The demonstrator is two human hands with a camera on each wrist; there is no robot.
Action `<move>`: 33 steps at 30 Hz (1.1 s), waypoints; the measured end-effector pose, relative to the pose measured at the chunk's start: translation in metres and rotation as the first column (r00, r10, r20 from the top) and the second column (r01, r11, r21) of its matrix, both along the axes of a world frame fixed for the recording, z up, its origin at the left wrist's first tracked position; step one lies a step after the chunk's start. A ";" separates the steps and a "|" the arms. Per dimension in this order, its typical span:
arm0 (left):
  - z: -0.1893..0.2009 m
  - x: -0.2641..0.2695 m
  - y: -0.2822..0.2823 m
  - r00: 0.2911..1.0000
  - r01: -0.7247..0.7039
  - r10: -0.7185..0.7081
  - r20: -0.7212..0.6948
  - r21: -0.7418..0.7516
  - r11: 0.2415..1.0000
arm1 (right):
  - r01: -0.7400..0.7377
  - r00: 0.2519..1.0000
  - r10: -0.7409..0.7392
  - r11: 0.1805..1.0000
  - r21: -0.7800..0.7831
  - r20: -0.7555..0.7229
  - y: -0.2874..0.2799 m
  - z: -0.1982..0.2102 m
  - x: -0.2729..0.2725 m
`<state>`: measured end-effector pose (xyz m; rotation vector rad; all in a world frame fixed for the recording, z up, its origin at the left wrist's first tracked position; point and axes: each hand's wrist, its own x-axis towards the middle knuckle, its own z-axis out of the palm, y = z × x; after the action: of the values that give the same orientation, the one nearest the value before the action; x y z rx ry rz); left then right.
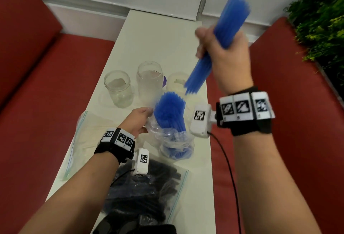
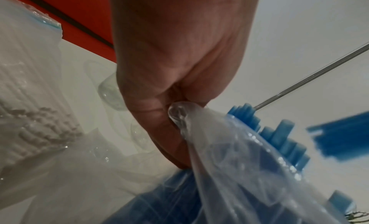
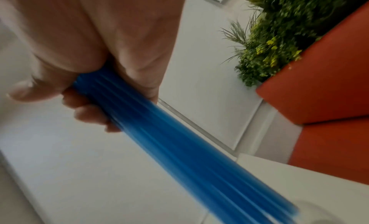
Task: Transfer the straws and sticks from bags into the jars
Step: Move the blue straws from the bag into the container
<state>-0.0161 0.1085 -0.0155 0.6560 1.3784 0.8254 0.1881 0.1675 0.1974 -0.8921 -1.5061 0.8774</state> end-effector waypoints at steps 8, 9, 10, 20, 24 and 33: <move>-0.004 0.001 0.008 1.000 0.008 -0.008 0.009 -0.013 1.000 | 0.120 0.992 -0.124 0.983 -0.139 -0.017 0.068 -0.046 -0.020; -0.005 0.002 0.010 1.000 0.009 -0.008 0.007 -0.015 1.000 | 0.122 0.992 -0.126 0.973 -0.195 -0.004 0.074 -0.064 -0.022; -0.005 0.002 0.011 1.000 0.009 -0.009 0.005 -0.016 1.000 | 0.125 0.992 -0.126 0.961 -0.247 0.011 0.080 -0.081 -0.023; -0.013 -0.001 0.018 1.000 -0.008 0.008 0.003 -0.029 1.000 | 0.155 0.985 -0.098 0.863 -0.481 0.141 0.098 -0.192 -0.018; -0.014 -0.001 0.020 1.000 -0.019 0.019 0.004 -0.042 0.999 | 0.123 0.981 -0.036 0.873 -0.472 0.190 0.096 -0.199 -0.018; -0.011 -0.003 0.019 1.000 -0.018 0.018 -0.001 -0.059 0.998 | 0.118 0.929 -0.033 0.970 -0.211 0.367 0.095 -0.184 -0.028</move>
<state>-0.0188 0.1273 -0.0261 0.5991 1.4058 0.7964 0.1600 0.2627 0.0131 -1.3330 -1.6907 0.8746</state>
